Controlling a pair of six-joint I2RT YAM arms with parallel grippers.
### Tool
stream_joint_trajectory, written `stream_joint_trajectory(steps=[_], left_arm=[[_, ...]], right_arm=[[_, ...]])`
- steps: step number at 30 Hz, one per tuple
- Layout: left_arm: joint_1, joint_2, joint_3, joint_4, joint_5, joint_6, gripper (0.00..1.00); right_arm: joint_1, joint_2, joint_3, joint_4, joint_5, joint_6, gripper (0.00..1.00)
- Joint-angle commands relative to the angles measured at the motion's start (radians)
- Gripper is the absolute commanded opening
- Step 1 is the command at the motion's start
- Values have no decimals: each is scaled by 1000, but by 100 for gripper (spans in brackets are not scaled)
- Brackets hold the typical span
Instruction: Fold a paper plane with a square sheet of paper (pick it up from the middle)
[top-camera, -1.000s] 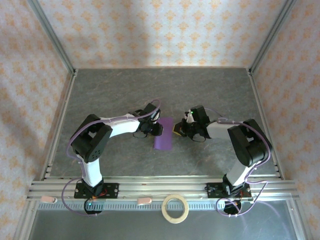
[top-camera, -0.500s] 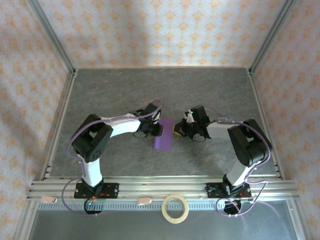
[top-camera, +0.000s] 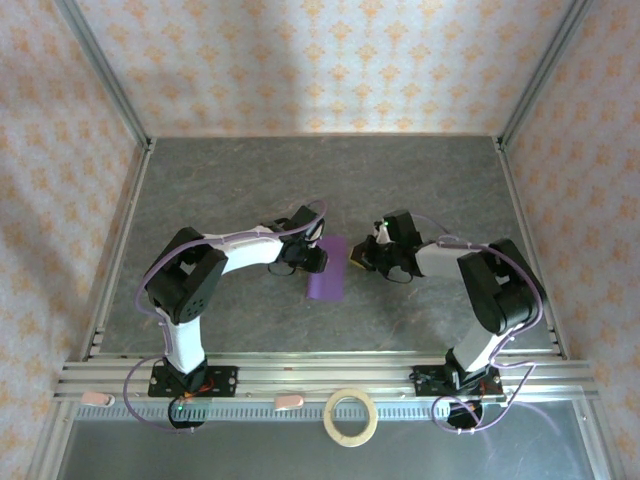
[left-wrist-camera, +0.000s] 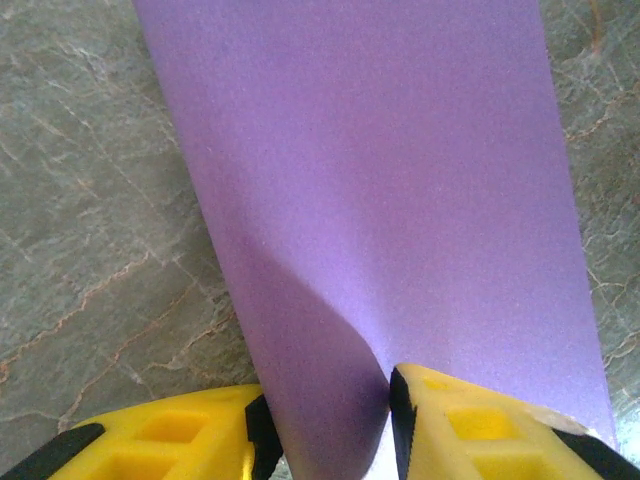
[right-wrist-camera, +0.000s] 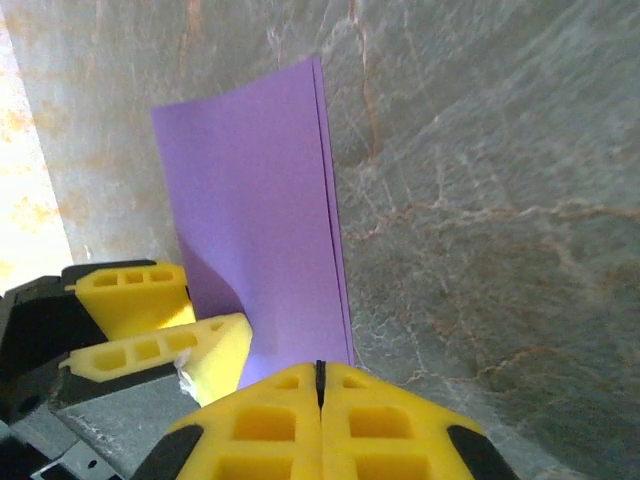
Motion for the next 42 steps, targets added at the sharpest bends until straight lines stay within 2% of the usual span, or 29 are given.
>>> stream_joint_trajectory(steps=[1, 27, 42], left_arm=[[21, 106, -19, 12, -157, 41, 44], [20, 127, 4, -2, -169, 58, 45], [18, 126, 8, -3, -165, 60, 45]], right_arm=[[-9, -37, -12, -7, 32, 6, 5], [-7, -16, -12, 33, -27, 17, 6], [74, 63, 54, 77, -39, 57, 3]])
